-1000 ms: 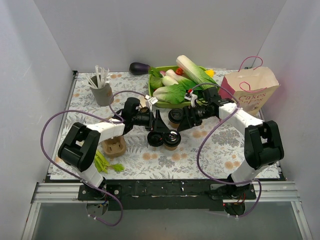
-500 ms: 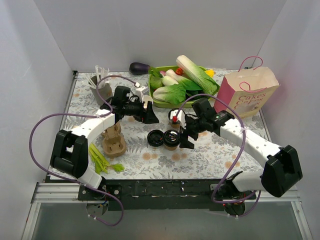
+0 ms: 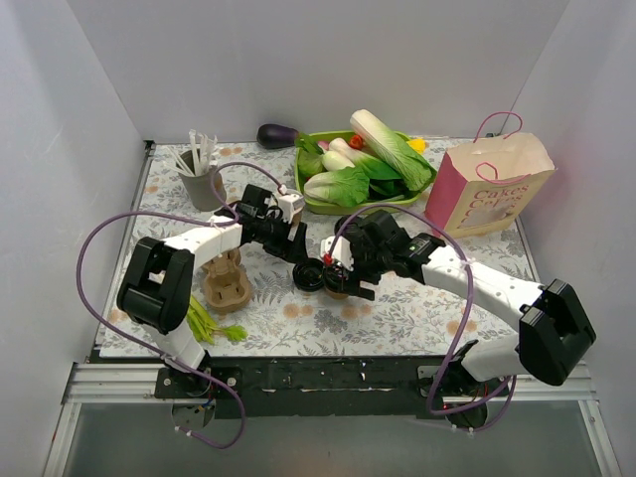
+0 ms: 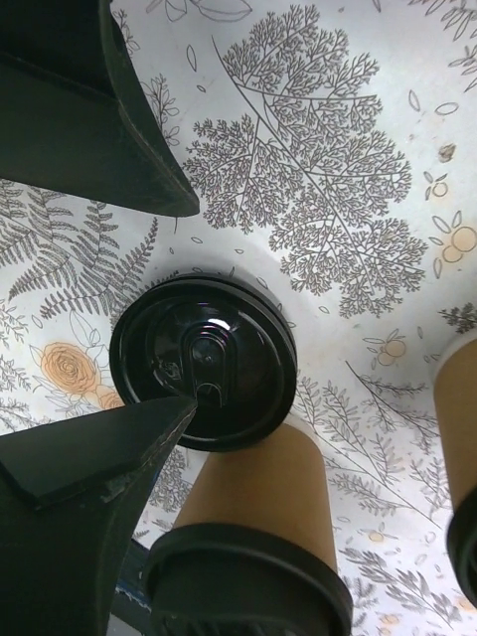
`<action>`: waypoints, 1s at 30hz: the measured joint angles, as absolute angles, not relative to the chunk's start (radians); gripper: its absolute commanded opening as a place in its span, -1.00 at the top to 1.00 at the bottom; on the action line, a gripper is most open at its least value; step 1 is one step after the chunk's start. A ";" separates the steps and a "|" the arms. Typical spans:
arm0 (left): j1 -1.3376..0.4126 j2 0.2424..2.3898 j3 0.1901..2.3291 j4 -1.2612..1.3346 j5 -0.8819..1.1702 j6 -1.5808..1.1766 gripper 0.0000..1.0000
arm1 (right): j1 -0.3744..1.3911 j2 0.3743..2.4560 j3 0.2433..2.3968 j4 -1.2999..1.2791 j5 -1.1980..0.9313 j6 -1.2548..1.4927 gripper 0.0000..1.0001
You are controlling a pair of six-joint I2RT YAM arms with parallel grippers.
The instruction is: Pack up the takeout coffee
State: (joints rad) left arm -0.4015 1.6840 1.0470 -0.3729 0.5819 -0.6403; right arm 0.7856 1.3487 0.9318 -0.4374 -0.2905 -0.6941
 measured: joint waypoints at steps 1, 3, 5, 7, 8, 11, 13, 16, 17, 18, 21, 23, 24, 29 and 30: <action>-0.405 1.691 1.045 -0.375 0.579 -0.631 -0.45 | 0.786 1.353 0.932 -0.429 -0.286 -0.695 -0.89; -0.412 1.700 1.041 -0.380 0.574 -0.616 -0.42 | 0.786 1.364 0.932 -0.411 -0.276 -0.700 -0.88; -0.419 1.714 1.041 -0.387 0.567 -0.603 -0.36 | 0.786 1.381 0.932 -0.392 -0.268 -0.705 -0.86; -0.423 1.728 1.040 -0.397 0.558 -0.593 -0.33 | 0.786 1.404 0.932 -0.375 -0.261 -0.710 -0.86; -0.425 1.732 1.040 -0.402 0.549 -0.587 -0.31 | 0.786 1.415 0.932 -0.364 -0.259 -0.712 -0.85; -0.425 1.732 1.037 -0.417 0.517 -0.571 -0.20 | 0.786 1.443 0.934 -0.342 -0.254 -0.713 -0.84; -0.425 1.732 1.036 -0.431 0.495 -0.562 -0.16 | 0.786 1.463 0.941 -0.333 -0.251 -0.715 -0.84; -0.421 1.732 1.035 -0.454 0.448 -0.563 -0.12 | 0.787 1.491 0.957 -0.318 -0.242 -0.715 -0.83; -0.420 1.729 1.031 -0.458 0.430 -0.565 -0.11 | 0.787 1.499 0.963 -0.311 -0.239 -0.715 -0.83; -0.419 1.724 1.024 -0.462 0.410 -0.565 -0.10 | 0.787 1.508 0.971 -0.306 -0.236 -0.715 -0.83; -0.410 1.707 1.009 -0.475 0.364 -0.566 -0.03 | 0.787 1.543 1.000 -0.286 -0.229 -0.715 -0.82; -0.399 1.697 1.005 -0.485 0.331 -0.565 -0.01 | 0.787 1.574 1.027 -0.276 -0.223 -0.715 -0.83; -0.393 1.693 1.003 -0.490 0.316 -0.566 -0.01 | 0.787 1.589 1.041 -0.272 -0.219 -0.715 -0.83; -0.358 1.678 1.003 -0.498 0.249 -0.566 0.00 | 0.787 1.665 1.116 -0.242 -0.189 -0.715 -0.83; -0.348 1.678 1.003 -0.498 0.241 -0.565 0.00 | 0.787 1.680 1.131 -0.236 -0.183 -0.714 -0.83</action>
